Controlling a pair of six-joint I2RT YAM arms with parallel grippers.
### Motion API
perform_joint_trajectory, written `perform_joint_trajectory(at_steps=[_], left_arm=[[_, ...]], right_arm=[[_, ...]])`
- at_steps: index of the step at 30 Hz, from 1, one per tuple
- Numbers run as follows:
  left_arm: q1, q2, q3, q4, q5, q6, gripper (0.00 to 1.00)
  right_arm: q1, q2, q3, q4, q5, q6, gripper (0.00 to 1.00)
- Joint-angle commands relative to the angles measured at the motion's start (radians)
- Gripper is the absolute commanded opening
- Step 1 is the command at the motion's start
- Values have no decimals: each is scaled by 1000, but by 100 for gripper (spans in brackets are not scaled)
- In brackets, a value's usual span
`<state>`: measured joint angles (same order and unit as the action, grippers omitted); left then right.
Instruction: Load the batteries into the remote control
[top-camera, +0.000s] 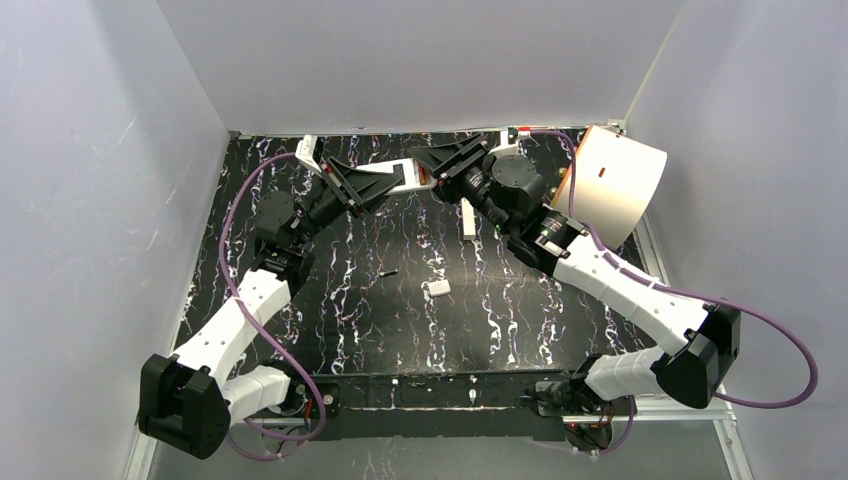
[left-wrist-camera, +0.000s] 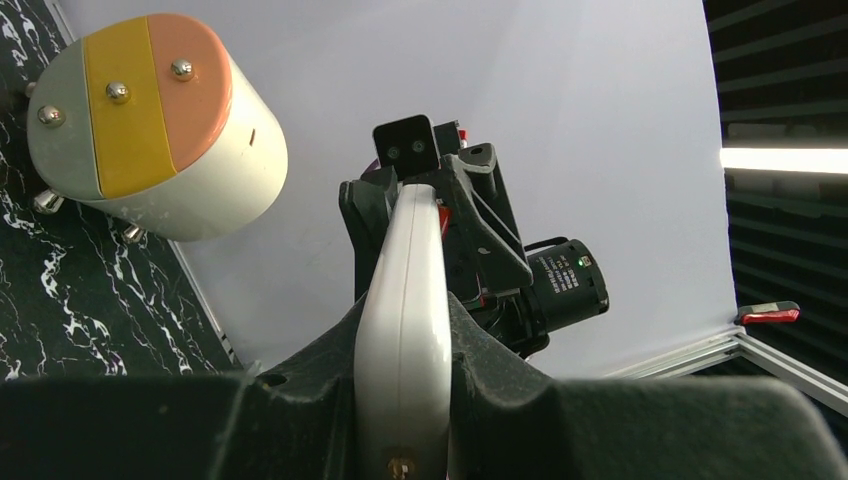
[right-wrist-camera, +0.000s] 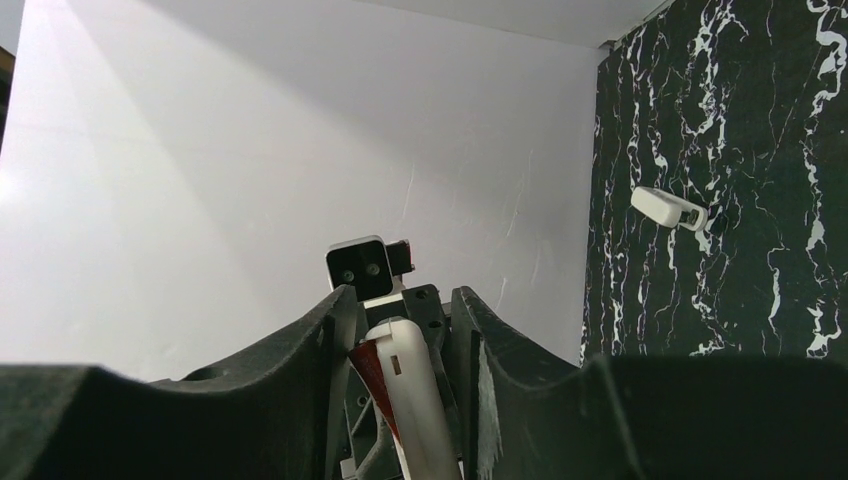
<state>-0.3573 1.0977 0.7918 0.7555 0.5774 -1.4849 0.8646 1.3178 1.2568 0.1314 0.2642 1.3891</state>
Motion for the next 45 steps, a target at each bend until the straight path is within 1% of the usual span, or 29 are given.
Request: perform_joint_trajectory(at_steps=[1,13,16,22,23,24,25,26,27,28,30,31,34,37,42,45], left_arm=[[-3,-35,-9,28,11,15,0],[-3,-35,-1,27,-7,-7,0],[-3,-33,5,27,-7,-14,0],[-3,-27,18,27,-8,-34,0],[-2,-26,19,27,-9,-38,0],[-2,-25,18,27,-13,-44,0],[-2,-25,18,27,-15,-48,0],[-3,-25,17,27,-18,-51,0],[-2,-25,16,27,-21,-53,0],[-3,-25,14,27,-24,-56,0],[-3,-25,11,27,-29,-59,0],[-3,-24,11,26,-30,-60,0],[-2,-19,9,27,-30,-62,0],[-2,-14,10,27,-33,-64,0],[-2,1,17,27,-34,-92,0],[-2,18,49,27,-18,-99,0]], right_arm=[[-4,-9,55,53,-29,22,45],[-4,-1,49,76,-51,15,38],[-5,5,47,83,-59,7,29],[-5,4,44,97,-60,-28,22],[-4,2,42,103,-56,-36,23],[-6,-1,39,108,-52,-40,26],[-10,-4,34,112,-51,-41,35],[-14,-8,26,117,-51,-39,48],[-18,-12,20,122,-52,-39,57],[-24,-16,16,127,-57,-39,64],[-34,-26,6,133,-67,-46,72],[-38,-33,-4,143,-69,-53,74],[-41,-55,-26,167,-73,-107,73],[-47,-65,-35,168,-104,-142,68],[-55,-88,-91,282,-158,-191,57],[-68,-87,-92,302,-202,-229,55]])
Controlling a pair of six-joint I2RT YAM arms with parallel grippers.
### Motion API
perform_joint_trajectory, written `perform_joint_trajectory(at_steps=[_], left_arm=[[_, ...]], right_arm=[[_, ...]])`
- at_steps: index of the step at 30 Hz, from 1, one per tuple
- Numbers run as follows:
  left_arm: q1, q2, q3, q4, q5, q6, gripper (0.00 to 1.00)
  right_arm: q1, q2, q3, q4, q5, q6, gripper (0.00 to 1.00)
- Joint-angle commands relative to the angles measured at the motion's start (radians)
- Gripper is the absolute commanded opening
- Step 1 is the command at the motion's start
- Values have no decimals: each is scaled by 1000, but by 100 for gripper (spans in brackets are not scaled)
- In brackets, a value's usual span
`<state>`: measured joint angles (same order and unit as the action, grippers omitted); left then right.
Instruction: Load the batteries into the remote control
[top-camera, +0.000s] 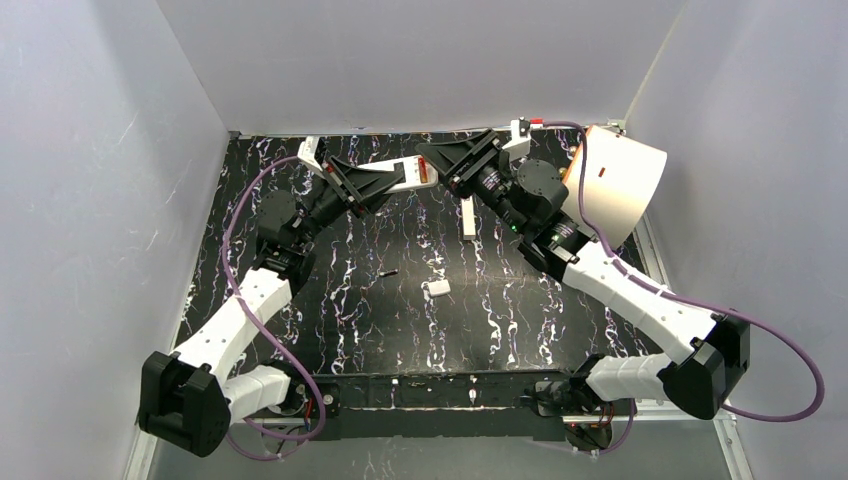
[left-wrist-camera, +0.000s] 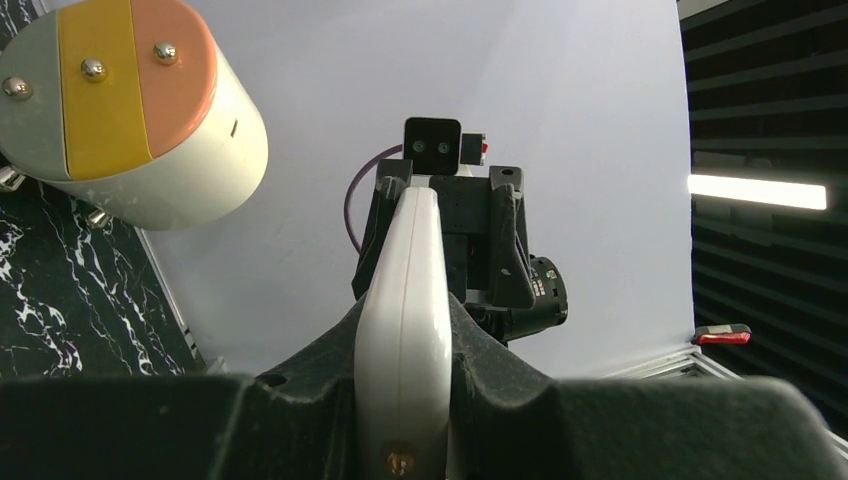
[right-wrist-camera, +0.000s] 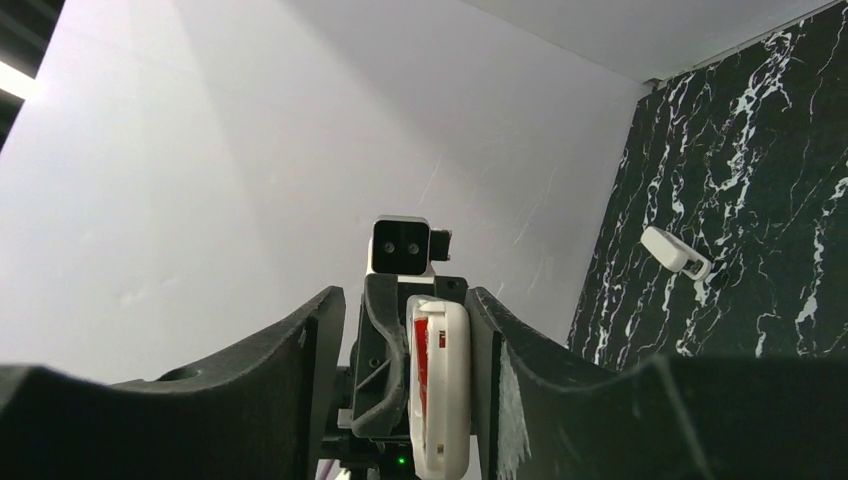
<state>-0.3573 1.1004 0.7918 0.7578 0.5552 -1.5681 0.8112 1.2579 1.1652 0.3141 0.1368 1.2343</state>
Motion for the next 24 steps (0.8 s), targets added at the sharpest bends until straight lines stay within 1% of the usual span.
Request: perform_joint_trajectory(at_steps=[1,3,7,12,15,16,18,20,21,22,23,24], left_arm=[[-2,19,56,24,7,-18,0],[-2,24,64,24,12,-22,0],[-3,29,65,23,11,-34,0],[-2,38,93,23,8,-64,0],[-3,45,116,23,18,-64,0],[-3,47,120,22,22,-64,0],[-3,47,120,20,25,-63,0],[-2,45,116,21,25,-58,0],[-3,44,114,20,24,-56,0],[-2,43,113,20,23,-54,0],[-3,40,113,21,23,-49,0],[-3,38,113,20,24,-43,0]], right_arm=[[-19,-20,10,113,-96,-83,55],[-24,-11,26,99,-122,-98,55],[-29,-11,21,102,-129,-115,44],[-35,-13,29,97,-171,-158,38],[-42,-3,43,72,-190,-179,23],[-45,1,50,58,-196,-186,20],[-49,10,60,46,-205,-191,17],[-55,11,58,48,-207,-187,20],[-57,11,57,52,-212,-179,25],[-62,9,57,54,-213,-168,33],[-67,6,56,55,-210,-155,46],[-74,1,52,56,-206,-134,55]])
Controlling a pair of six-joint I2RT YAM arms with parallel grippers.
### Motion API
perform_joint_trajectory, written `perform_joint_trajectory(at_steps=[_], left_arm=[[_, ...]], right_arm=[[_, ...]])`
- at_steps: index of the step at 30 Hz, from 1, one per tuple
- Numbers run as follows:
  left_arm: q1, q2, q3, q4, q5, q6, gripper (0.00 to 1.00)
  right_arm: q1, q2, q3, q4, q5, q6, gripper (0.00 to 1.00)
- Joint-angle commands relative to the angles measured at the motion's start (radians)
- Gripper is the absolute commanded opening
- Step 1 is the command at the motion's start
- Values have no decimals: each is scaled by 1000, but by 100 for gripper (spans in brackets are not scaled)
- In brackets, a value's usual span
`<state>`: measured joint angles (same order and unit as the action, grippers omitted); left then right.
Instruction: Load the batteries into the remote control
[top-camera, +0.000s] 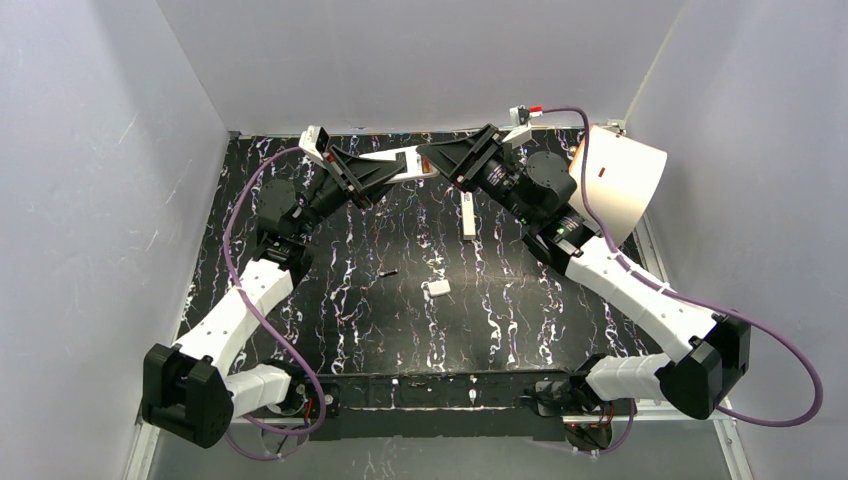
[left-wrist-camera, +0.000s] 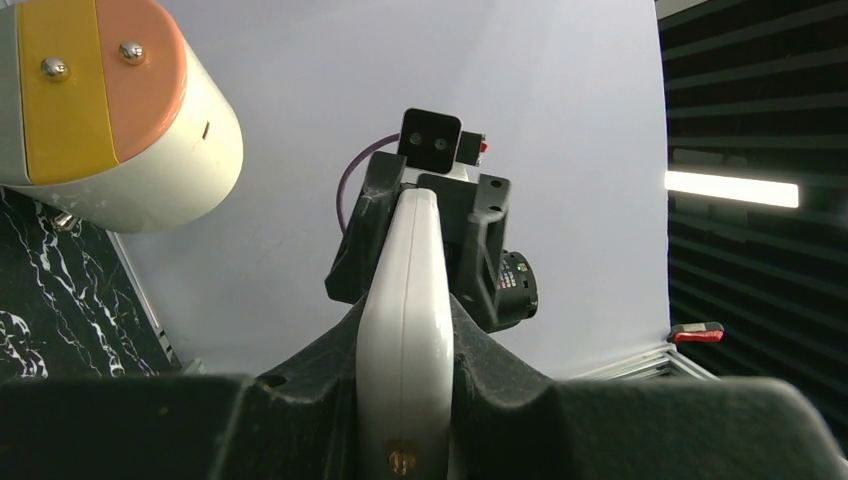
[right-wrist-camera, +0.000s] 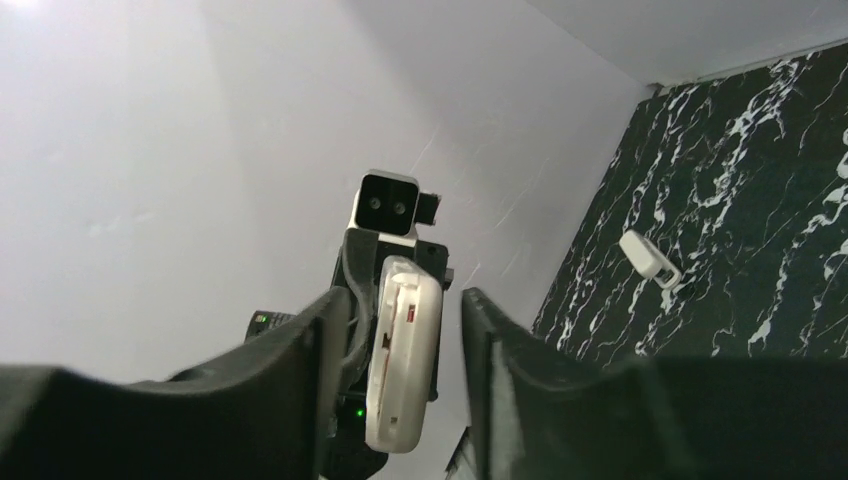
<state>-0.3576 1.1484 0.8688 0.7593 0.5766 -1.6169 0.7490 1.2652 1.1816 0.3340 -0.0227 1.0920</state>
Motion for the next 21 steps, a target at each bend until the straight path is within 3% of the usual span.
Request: perform_joint_trajectory(at_steps=[1,4,9,12,18,21], left_arm=[[-2,-11,36,16,4,10,0],[-2,-17,36,9,10,35,0],[-1,-48,31,-48,22,143,0],[4,-88,29,-147,25,259,0],[32,-230,50,-554,-79,514,0],[35,-320,119,-855,-211,650,0]], right_arm=[[-18,-12,28,45,-43,19,62],[-33,-36,0,84,-32,49,75],[-56,-76,-25,42,-14,42,77],[-83,-86,3,-115,-10,39,78],[-104,-94,37,-433,132,43,79],[-113,-67,39,-452,109,59,77]])
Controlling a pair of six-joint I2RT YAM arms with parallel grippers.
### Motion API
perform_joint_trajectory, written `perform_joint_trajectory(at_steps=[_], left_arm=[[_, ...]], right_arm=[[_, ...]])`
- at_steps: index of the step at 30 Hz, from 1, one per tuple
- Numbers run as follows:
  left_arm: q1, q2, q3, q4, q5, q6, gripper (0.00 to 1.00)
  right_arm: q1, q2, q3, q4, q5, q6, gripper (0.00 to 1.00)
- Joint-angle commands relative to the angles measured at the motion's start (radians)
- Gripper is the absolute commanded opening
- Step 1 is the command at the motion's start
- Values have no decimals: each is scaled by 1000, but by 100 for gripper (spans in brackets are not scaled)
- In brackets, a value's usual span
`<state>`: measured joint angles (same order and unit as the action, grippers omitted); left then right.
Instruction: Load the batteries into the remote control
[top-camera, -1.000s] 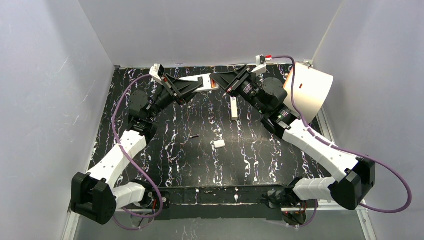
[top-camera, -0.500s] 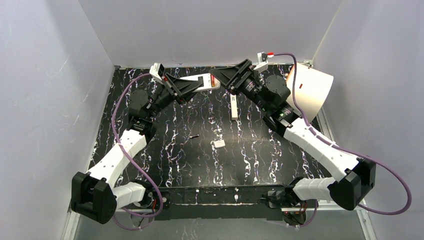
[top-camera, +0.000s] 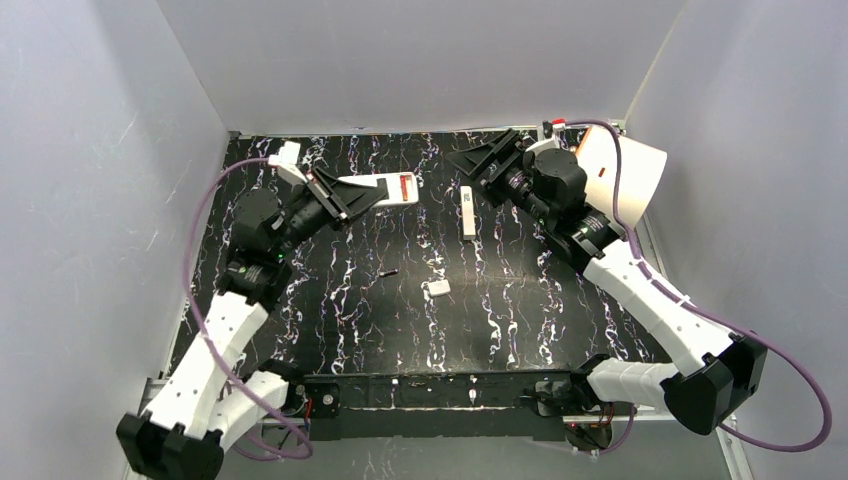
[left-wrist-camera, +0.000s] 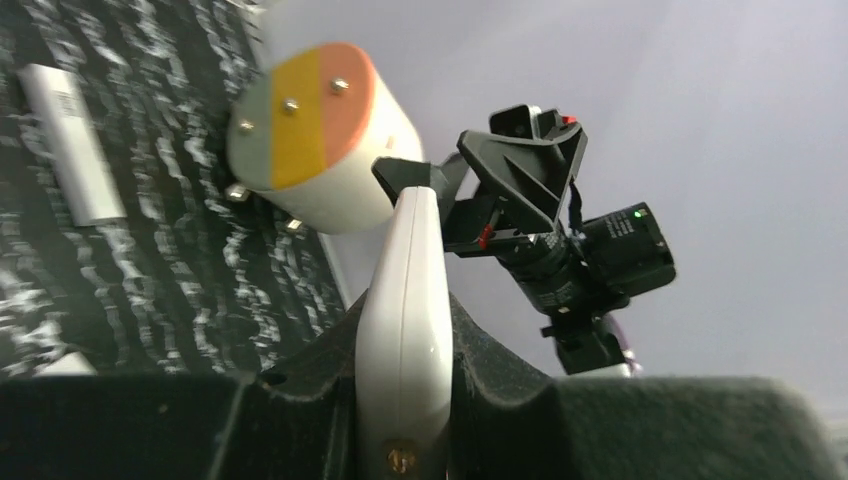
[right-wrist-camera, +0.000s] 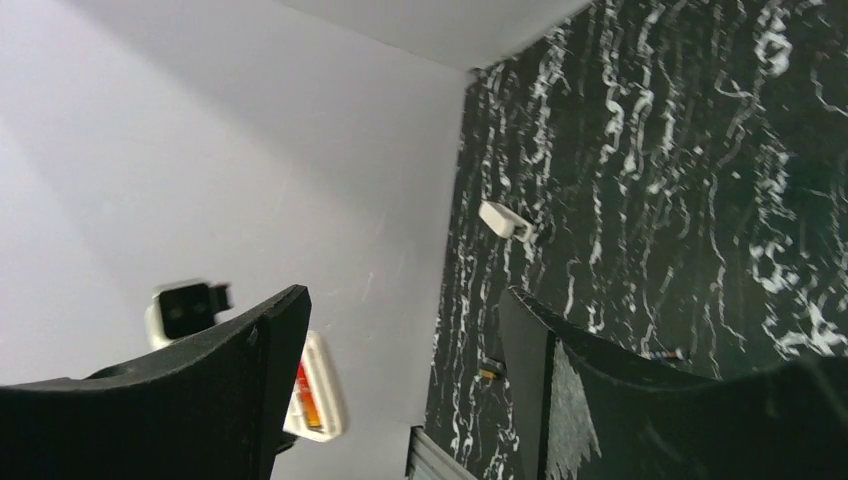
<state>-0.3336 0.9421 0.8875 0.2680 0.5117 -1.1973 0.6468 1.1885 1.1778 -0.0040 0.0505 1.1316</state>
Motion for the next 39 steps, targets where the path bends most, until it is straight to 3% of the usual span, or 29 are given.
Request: perform_joint_trajectory(at_steps=[1,6,11,15,23,31,39], left_arm=[[11,-137,124,-427,-184,270,0],[12,-242,217,-667,-380,428,0],[11,-306,276,-789,-463,505,0],[10,-331,310,-870,-499,540,0],[12,-415,277,-925,-559,561,0],[11,-466,247,-952,-544,554,0],[10,-461,229,-937,-515,546,0]], right_arm=[[-12,25,45,-107,9,19,76],[-7,119,112,-233,18,-21,71],[57,251,158,-313,1,-13,77],[166,400,225,-367,9,29,66],[330,705,405,-505,163,138,60],[364,916,657,-796,272,210,56],[365,1030,754,-882,315,228,55]])
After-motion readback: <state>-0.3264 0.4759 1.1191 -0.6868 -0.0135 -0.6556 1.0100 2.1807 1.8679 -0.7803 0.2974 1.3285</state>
